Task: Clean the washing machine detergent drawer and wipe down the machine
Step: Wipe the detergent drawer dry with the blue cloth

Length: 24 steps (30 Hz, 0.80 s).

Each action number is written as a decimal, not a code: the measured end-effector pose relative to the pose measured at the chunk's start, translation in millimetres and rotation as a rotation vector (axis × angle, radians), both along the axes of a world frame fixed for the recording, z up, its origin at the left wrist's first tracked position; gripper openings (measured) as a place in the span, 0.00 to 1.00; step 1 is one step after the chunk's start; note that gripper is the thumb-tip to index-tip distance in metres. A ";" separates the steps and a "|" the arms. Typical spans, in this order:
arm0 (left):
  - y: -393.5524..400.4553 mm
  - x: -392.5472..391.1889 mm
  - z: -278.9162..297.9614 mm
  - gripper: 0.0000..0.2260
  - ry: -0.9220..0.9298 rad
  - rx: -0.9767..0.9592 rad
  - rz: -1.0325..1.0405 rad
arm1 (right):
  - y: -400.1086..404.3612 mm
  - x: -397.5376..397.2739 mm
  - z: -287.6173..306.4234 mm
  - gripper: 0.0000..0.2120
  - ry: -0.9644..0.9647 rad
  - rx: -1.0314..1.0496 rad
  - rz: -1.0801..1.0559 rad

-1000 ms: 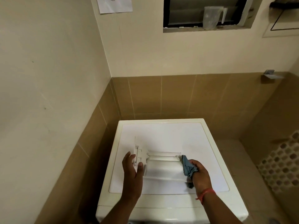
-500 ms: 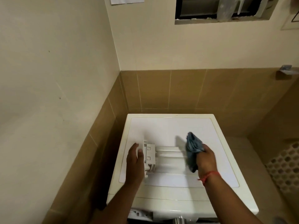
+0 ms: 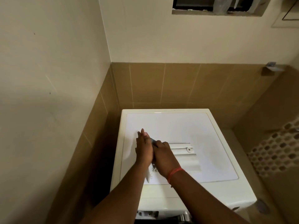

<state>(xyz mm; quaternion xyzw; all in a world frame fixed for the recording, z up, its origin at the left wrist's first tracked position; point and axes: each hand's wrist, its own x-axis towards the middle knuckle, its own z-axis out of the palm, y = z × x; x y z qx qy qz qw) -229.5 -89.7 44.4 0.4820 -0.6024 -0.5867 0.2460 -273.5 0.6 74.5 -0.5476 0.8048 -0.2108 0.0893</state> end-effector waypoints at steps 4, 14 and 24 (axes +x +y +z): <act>2.3 -1.0 0.2 0.28 0.003 -0.077 0.021 | 29.6 14.0 -7.8 0.23 -0.043 -0.082 -0.050; -3.4 2.1 0.1 0.25 -0.147 -0.151 -0.003 | -11.7 -14.6 14.1 0.10 -0.154 -0.103 -0.307; 0.5 4.5 5.2 0.32 -0.452 -0.367 -0.046 | 51.1 25.3 -20.6 0.26 0.007 -0.190 -0.101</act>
